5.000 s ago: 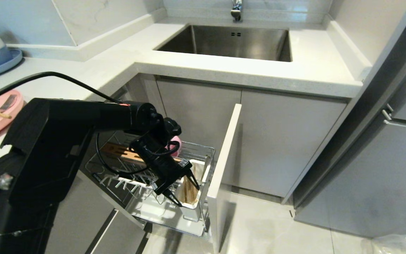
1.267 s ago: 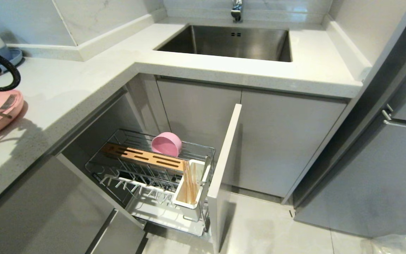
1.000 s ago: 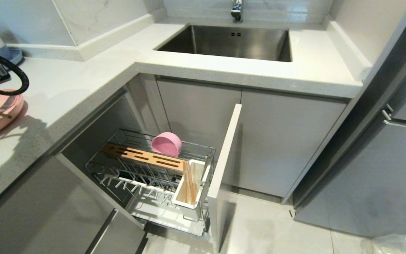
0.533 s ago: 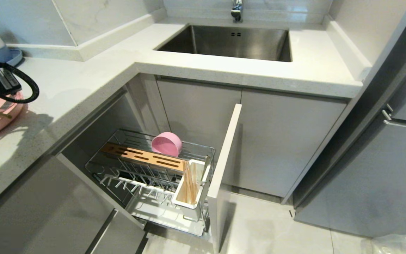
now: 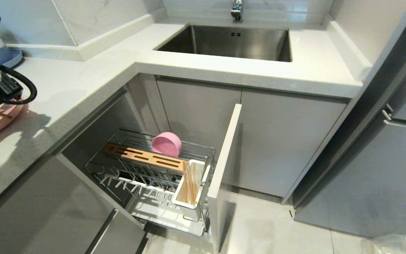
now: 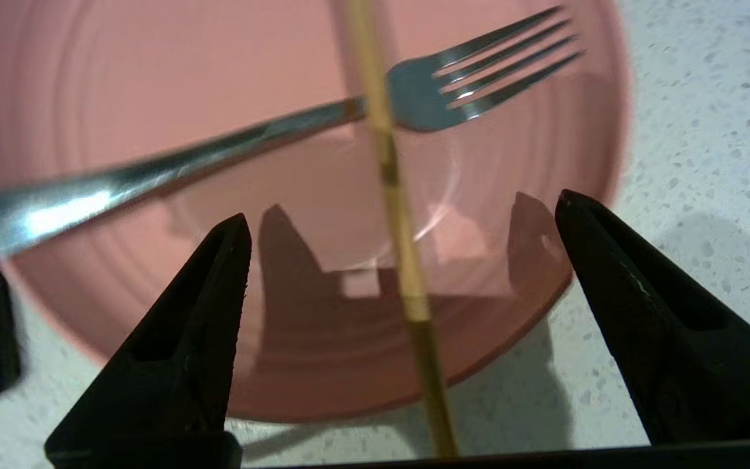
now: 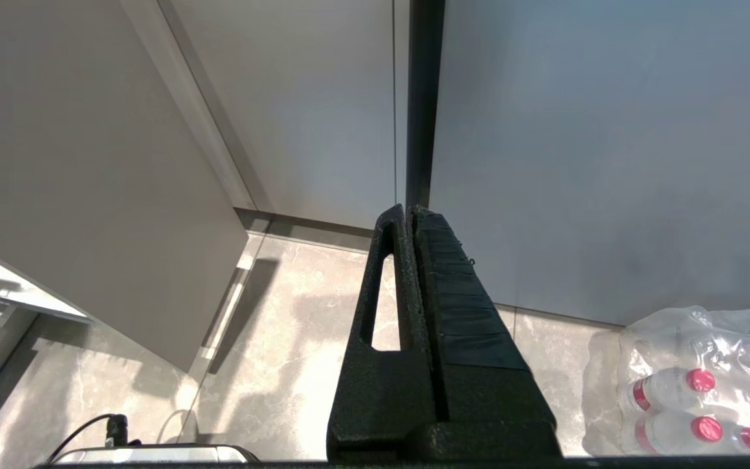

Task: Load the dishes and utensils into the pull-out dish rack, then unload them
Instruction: Pick up the chopsticks and place it in the cupboard

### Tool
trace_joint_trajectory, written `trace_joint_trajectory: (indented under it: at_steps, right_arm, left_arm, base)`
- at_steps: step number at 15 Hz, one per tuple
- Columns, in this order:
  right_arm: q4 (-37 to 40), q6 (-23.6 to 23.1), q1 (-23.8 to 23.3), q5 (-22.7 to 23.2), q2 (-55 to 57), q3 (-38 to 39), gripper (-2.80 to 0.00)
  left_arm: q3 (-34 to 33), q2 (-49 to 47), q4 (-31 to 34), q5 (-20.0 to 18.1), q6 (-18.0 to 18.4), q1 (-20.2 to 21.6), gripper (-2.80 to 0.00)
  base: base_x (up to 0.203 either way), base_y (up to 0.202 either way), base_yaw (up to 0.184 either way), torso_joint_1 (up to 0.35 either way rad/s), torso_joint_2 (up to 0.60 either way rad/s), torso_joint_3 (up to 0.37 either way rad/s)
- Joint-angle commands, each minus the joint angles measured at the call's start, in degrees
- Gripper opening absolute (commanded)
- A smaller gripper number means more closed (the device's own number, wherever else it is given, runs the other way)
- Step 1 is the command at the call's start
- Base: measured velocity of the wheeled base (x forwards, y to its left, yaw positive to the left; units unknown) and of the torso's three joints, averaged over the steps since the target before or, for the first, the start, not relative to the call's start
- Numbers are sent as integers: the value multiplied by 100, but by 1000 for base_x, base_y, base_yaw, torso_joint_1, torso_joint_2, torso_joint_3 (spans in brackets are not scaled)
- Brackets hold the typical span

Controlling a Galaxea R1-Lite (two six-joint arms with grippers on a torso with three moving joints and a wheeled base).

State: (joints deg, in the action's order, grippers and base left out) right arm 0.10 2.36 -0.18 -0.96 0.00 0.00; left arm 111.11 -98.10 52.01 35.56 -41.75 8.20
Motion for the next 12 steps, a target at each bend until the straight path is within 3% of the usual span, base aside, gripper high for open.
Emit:
trace_joint_trajectory:
  at_steps: [1,3,10,11,12]
  right_arm:
    - [-1,1,1,0,0,9,-280]
    - [-1,1,1,0,0,9,-280]
    - [-1,1,1,0,0,9,-280]
    - [-1,1,1,0,0,9,-280]
    - [-1,1,1,0,0,9,-280]
  left_arm:
    - [-2,35,91,-187,-219,72,0]
    - [-76,50,94,-430,-339,201,0]
    - [-184,45,63,-497,-404,340,0]
    - [-175,37,56,-505,-404,352,-280]
    - [-151,46,54,-547,-419,366,-280]
  base:
    - [0,0,0,0,0,0]
    - [0,0,0,0,0,0]
    - [0,0,0,0,0,0]
    - [0,0,0,0,0,0]
    - [0,0,0,0,0,0]
